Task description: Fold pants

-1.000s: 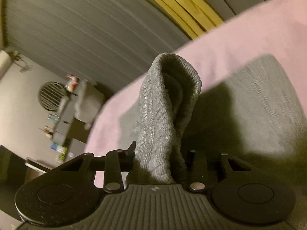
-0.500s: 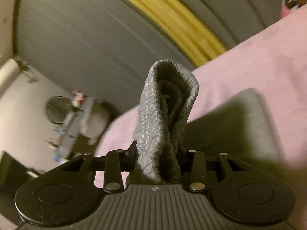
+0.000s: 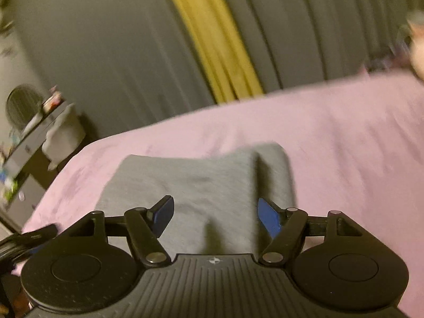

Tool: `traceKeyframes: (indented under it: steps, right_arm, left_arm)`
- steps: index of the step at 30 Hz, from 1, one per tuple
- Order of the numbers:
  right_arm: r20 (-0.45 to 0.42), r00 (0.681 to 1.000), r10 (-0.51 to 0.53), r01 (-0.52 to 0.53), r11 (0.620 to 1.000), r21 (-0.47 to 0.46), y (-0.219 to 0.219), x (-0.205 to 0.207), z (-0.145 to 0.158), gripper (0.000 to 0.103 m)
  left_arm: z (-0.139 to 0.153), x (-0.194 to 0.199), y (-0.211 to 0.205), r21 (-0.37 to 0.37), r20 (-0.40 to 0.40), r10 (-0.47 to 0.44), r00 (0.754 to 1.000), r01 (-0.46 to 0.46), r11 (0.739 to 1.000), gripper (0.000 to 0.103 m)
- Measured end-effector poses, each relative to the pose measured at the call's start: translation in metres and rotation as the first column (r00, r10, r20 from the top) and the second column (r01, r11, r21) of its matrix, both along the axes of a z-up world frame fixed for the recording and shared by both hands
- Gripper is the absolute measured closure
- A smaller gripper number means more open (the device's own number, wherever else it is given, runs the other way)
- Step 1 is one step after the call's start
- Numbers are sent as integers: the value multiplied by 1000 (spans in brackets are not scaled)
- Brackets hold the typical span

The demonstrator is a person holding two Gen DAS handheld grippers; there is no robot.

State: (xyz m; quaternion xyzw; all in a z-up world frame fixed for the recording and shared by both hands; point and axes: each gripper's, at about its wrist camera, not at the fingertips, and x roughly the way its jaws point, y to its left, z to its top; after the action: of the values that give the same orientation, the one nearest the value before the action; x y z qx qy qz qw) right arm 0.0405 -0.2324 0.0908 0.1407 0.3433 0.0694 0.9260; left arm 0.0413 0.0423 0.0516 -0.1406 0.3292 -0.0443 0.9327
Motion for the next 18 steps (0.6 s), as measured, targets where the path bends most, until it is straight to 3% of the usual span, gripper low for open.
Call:
traceKeyframes:
  steps: [2,3,4,5,7,9,10,14,17,18]
  right_arm:
    - [61,996,67,-63,996,-70,22,6,-2,42]
    - [80,991,106,-96,988,-122,34,5,-7,42]
    - [79,986,145,-128,974,-188,46,5,-16,42]
    - [59,983,173,-153,957,-248,55,5,-25,43]
    - [-5,979,205,-190,896,-402,68,2,-58,42]
    - [30,967,253,-197,816,-544,77,-8,-75,36]
    - [18,967,255,-201,803,-562,81,-7,-74,35]
    - [-1,975,222,-195,854,-483,73,0,-62,33]
    - [-15,984,176,-159,844,-512,69,-4,-66,13]
    - [-36,989,146,-145,865,-480,63,-2,-69,10]
  left_arm:
    - [-23,15,-10,92,-70,3,998,4,996,13]
    - [-42,25,-18,180,-154,6,988,22,983,12]
    - [-54,34,-20,205,-231,17,973,32,978,12]
    - [-60,39,-16,172,-274,24,962,24,985,11]
    - [-59,39,-6,106,-275,15,961,15,994,10]
    - [-61,38,-5,98,-276,14,961,14,995,10]
    - [-62,39,-3,99,-274,16,962,12,995,10]
    - [-61,36,-3,103,-272,17,962,11,995,10]
    - [-59,30,-10,133,-262,21,965,15,991,10]
    - [-58,27,-13,146,-257,23,966,16,989,10]
